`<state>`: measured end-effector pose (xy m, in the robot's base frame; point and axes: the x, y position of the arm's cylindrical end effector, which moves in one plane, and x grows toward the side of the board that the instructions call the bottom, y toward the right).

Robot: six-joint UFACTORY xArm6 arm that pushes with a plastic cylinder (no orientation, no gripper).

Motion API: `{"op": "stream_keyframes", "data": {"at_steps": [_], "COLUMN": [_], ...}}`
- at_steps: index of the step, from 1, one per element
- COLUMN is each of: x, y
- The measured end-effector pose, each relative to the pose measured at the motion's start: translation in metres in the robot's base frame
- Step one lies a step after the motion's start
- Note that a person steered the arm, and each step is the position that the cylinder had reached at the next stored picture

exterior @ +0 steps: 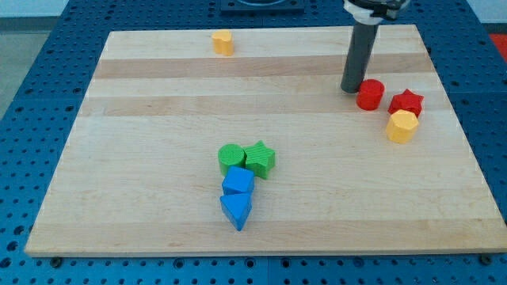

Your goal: Place the yellow heart vertically at the top side of the green star

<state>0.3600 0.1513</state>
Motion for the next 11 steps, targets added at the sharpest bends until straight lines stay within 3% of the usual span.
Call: {"op": "stream_keyframes", "data": {"at_steps": [1, 2, 4, 5, 6, 7, 9, 10, 11], "x": [0.008, 0.009, 0.007, -0.037, -0.099, -0.137, -0.138, -0.135, -0.141], "y": [0.028, 0.005, -0.196, -0.293, -0.317, -0.262, -0.133, -0.097, -0.13]}}
